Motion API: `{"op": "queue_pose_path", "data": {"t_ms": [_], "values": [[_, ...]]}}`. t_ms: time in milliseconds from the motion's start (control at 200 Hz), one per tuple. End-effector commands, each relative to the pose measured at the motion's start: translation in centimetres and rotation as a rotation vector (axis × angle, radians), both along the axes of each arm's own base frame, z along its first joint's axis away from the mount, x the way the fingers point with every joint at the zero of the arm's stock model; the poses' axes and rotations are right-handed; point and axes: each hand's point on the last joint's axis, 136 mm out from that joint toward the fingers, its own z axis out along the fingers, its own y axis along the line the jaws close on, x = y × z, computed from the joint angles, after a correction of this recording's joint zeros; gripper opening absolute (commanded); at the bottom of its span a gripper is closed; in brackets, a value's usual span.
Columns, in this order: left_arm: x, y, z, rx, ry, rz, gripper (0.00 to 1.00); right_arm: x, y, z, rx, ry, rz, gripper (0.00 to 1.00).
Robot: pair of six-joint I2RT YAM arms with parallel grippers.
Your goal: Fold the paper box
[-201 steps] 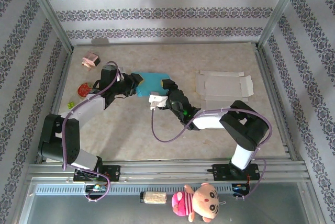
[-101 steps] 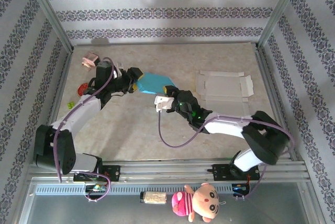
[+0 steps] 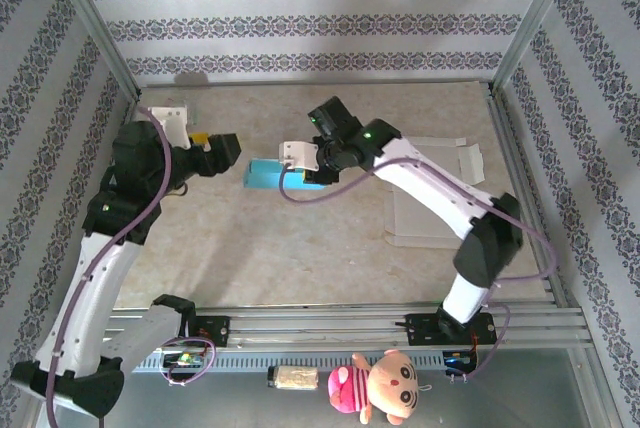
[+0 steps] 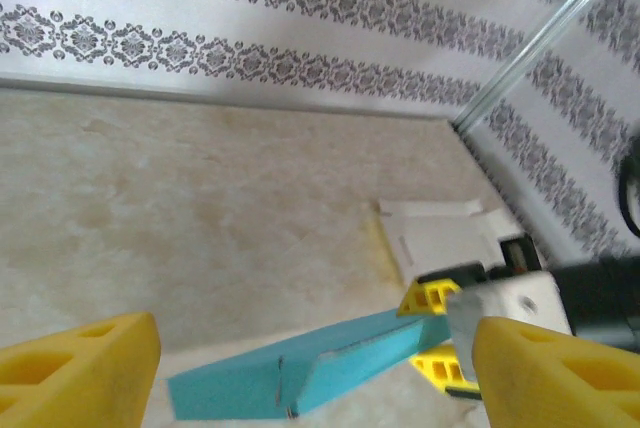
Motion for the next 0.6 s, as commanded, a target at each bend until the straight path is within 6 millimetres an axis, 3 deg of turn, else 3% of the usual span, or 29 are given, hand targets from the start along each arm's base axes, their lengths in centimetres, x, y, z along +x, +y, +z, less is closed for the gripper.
{"op": "queue_pose_path", "data": {"t_ms": [0,210,290,370,595], "values": [[-2.4,-0.3,-3.2,0.147,0.023,-0.118,0.82,-3.5,-2.6,-3.8,-0.22,0.212,0.077,0.35],[-3.6,-0.8,-5.1,0.147,0.007,-0.163,0.82,-1.9,-1.6,-7.2,-0.28,0.271,0.064,0.35],[-3.5,-0.8,-5.8,0.158,0.02,-0.174,0.82,-1.4,-1.4,-7.7,-0.277,0.254,0.042,0.42],[-3.4,-0.8,-6.4,0.177,0.034,-0.178,0.82,-1.4,-1.0,-6.9,-0.237,0.23,0.039,0.5],[-2.9,-0.9,-7.7,0.176,0.104,-0.177,0.81,-1.1,-0.3,-2.2,-0.002,0.176,-0.041,0.57]]}}
